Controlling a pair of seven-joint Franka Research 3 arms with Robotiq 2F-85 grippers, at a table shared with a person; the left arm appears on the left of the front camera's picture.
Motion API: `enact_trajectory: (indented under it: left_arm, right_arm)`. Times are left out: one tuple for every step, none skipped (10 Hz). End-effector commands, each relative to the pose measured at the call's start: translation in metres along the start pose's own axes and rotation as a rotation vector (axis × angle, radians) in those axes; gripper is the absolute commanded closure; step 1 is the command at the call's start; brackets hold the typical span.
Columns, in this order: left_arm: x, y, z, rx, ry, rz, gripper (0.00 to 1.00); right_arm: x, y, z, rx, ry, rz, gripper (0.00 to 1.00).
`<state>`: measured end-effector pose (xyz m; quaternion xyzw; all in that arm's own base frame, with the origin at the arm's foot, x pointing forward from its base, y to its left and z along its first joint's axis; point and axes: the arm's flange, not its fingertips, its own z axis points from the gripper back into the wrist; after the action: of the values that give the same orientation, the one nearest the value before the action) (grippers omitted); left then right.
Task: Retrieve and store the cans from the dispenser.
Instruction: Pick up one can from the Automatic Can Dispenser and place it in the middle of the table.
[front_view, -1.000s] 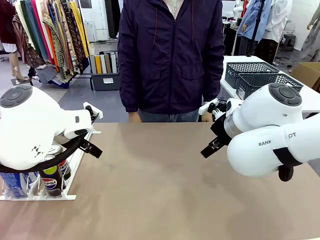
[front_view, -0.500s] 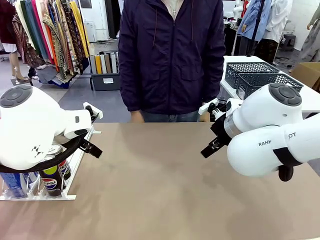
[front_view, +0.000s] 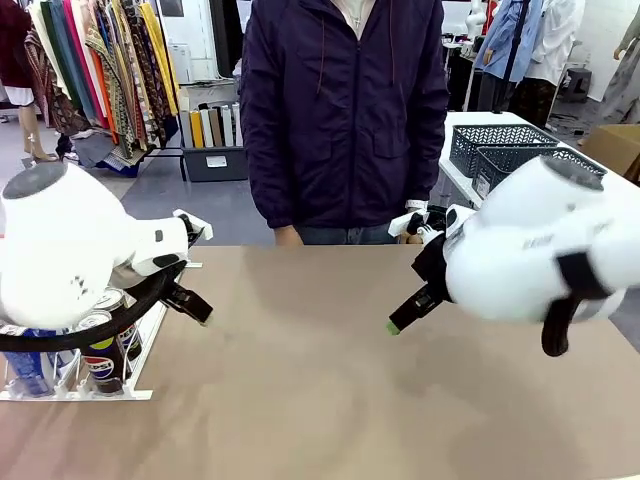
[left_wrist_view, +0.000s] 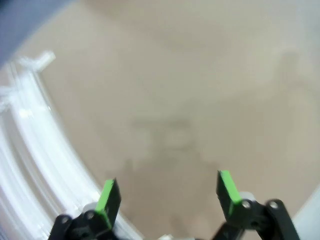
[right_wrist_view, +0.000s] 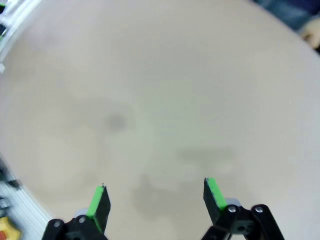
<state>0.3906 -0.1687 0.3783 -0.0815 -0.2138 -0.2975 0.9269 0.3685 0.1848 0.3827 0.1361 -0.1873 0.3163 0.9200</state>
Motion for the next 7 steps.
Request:
enact_trajectory:
  left_arm:
    - [0.009,0.011,0.066,-0.311,0.121,0.114,0.0]
    - [0.005,0.021,0.106,-0.501,0.082,0.133,0.0]
    - [0.0,0.037,0.131,-0.578,0.041,0.154,0.0]
    - [-0.021,0.081,0.176,-0.736,-0.061,0.207,0.0]
    - [-0.05,0.132,0.21,-0.794,-0.203,0.346,0.0]
    - [-0.083,0.182,0.227,-0.818,-0.325,0.513,0.0]
    - [-0.118,0.22,0.233,-0.833,-0.405,0.655,0.0]
  right_arm:
    - [-0.003,-0.027,0.078,0.28,0.013,-0.249,0.0]
    - [-0.018,-0.031,0.118,0.46,-0.034,-0.306,0.0]
    - [-0.039,-0.04,0.152,0.579,-0.111,-0.335,0.0]
    - [-0.075,-0.058,0.191,0.662,-0.253,-0.378,0.0]
    - [-0.121,-0.084,0.223,0.704,-0.42,-0.471,0.0]
    - [-0.169,-0.115,0.241,0.729,-0.581,-0.601,0.0]
    - [-0.214,-0.141,0.245,0.769,-0.723,-0.713,0.0]
